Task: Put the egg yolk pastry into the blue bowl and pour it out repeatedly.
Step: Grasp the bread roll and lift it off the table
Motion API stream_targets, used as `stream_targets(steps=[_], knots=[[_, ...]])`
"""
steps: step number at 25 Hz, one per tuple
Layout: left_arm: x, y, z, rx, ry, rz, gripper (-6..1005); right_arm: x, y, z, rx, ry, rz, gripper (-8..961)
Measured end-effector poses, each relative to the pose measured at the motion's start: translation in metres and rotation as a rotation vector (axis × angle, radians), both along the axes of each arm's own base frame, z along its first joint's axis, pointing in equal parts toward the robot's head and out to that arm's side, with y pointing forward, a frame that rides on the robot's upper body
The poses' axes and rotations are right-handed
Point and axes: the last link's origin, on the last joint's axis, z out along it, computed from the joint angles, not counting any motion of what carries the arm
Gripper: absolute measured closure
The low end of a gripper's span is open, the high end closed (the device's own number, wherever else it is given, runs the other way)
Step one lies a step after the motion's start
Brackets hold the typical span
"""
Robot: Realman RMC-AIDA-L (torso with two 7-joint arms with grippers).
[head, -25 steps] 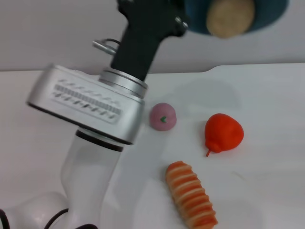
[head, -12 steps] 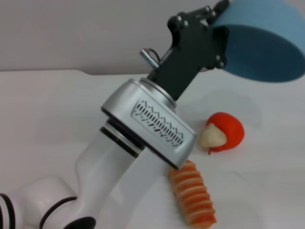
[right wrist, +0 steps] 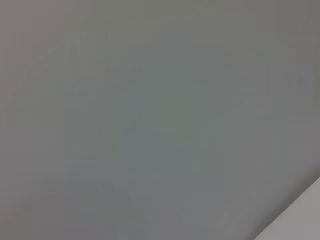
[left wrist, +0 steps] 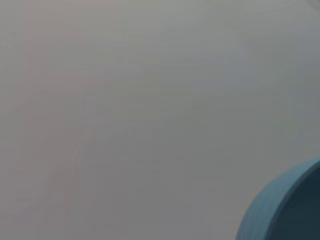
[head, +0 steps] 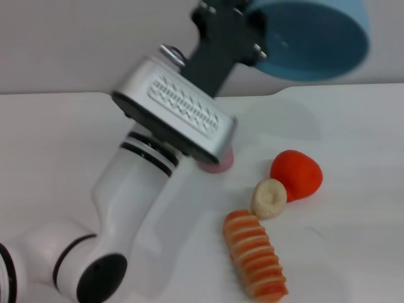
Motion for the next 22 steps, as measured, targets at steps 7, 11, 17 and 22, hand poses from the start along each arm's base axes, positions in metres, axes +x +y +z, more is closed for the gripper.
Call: stream_targets(steps=[7, 11, 17, 22], knots=[[-0.023, 0.046, 0.032, -0.048, -0.11, 0.334, 1000, -0.016, 0.016, -0.015, -0.12, -0.052, 0.075, 577], [-0.045, 0.065, 0.049, -0.135, -0.168, 0.489, 1000, -0.028, 0.03, -0.024, -0.199, -0.098, 0.128, 577], [-0.091, 0.086, 0.079, -0.322, -0.28, 0.701, 1000, -0.045, 0.045, -0.032, -0.342, -0.256, 0.203, 577], [-0.126, 0.089, 0.104, -0.526, -0.359, 0.818, 1000, -0.066, 0.062, -0.043, -0.471, -0.376, 0.285, 577]])
